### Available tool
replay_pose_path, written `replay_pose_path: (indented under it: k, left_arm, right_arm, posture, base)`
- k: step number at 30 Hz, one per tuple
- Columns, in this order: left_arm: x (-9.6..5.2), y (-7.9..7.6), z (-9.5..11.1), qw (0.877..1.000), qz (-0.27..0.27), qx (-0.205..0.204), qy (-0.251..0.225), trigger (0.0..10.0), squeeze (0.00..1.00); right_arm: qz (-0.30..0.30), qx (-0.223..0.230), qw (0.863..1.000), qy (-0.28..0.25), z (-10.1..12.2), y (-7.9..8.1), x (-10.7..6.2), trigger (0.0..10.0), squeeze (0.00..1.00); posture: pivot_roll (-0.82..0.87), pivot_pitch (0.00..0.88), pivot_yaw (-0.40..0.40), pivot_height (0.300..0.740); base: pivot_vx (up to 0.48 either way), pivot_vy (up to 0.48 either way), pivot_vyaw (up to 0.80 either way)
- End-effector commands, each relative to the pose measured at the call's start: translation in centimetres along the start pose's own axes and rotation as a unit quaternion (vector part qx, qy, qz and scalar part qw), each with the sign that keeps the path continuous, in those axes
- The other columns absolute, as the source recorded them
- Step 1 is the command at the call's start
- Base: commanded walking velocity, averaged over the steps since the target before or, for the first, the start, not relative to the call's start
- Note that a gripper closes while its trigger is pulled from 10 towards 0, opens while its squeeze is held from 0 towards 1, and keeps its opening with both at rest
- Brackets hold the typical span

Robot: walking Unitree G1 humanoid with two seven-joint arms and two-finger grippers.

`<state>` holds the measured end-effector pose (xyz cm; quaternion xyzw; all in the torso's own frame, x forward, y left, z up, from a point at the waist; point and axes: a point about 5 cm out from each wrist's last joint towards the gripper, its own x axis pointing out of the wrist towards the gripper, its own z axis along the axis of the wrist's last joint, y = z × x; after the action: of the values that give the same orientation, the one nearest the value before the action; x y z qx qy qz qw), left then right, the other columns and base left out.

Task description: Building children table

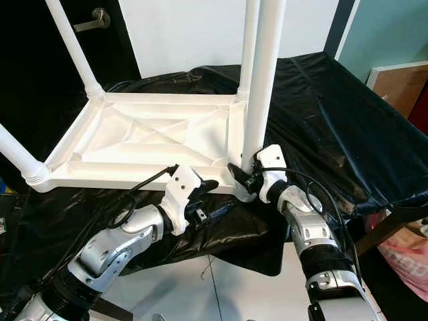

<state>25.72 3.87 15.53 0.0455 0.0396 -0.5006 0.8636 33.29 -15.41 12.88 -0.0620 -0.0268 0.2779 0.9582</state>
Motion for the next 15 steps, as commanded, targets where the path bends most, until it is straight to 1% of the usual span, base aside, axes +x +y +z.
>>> replay_pose_path:
  k: [1, 4, 7, 9, 10, 12, 13, 14, 15]
  left_arm:
    - [-0.2, -0.6, -0.1, 0.998, -0.069, 0.005, -0.001, 10.0, 0.00]
    - [-0.1, -0.6, -0.1, 0.998, -0.067, 0.004, -0.002, 10.0, 0.00]
    - [-0.1, -0.6, -0.1, 0.998, -0.066, 0.004, -0.002, 10.0, 0.00]
    - [-0.1, -0.6, -0.1, 0.998, -0.066, 0.004, -0.002, 10.0, 0.00]
    - [-0.1, -0.6, -0.2, 0.998, -0.063, 0.005, -0.002, 10.0, 0.00]
    - [-0.1, -0.6, -0.3, 0.998, -0.059, 0.005, 0.000, 10.0, 0.00]
    - [-0.1, -0.6, -0.3, 0.998, -0.058, 0.005, 0.000, 10.0, 0.00]
    - [-0.1, -0.6, -0.3, 0.998, -0.058, 0.005, 0.000, 10.0, 0.00]
    - [-0.1, -0.6, -0.3, 0.998, -0.055, 0.004, -0.001, 10.0, 0.00]
  right_arm:
    - [-0.022, 0.003, 0.999, 0.048, -1.7, 0.3, -0.2, 10.0, 0.00]
    - [-0.057, 0.010, 0.997, 0.053, -2.2, 0.5, -0.2, 10.0, 0.00]
    - [-0.074, 0.015, 0.996, 0.054, -2.4, 0.9, -0.1, 10.0, 0.00]
    - [-0.074, 0.015, 0.996, 0.054, -2.4, 0.9, -0.1, 10.0, 0.00]
    - [-0.111, 0.026, 0.992, 0.054, -2.5, 1.1, -0.1, 10.0, 0.00]
    - [-0.155, 0.043, 0.985, 0.055, -2.6, 1.2, -0.1, 10.0, 0.00]
    - [-0.168, 0.049, 0.983, 0.055, -2.7, 1.2, -0.2, 10.0, 0.00]
    - [-0.168, 0.049, 0.983, 0.055, -2.7, 1.2, -0.2, 10.0, 0.00]
    - [-0.190, 0.055, 0.979, 0.055, -2.6, 1.4, -0.2, 10.0, 0.00]
  posture:
    - [-0.04, 0.046, 0.038, 0.740]
    - [-0.04, 0.052, 0.034, 0.740]
    - [-0.04, 0.052, 0.034, 0.740]
    - [-0.04, 0.052, 0.034, 0.740]
    - [-0.04, 0.058, 0.028, 0.740]
    - [-0.04, 0.059, 0.026, 0.740]
    - [-0.04, 0.059, 0.026, 0.740]
    - [-0.04, 0.059, 0.026, 0.740]
    - [-0.03, 0.059, 0.022, 0.740]
  base:
    - [0.000, 0.000, 0.00]
    - [0.000, 0.000, 0.00]
    - [0.000, 0.000, 0.00]
    - [0.000, 0.000, 0.00]
    - [0.000, 0.000, 0.00]
    - [0.000, 0.000, 0.00]
    - [0.000, 0.000, 0.00]
    - [0.000, 0.000, 0.00]
    - [0.000, 0.000, 0.00]
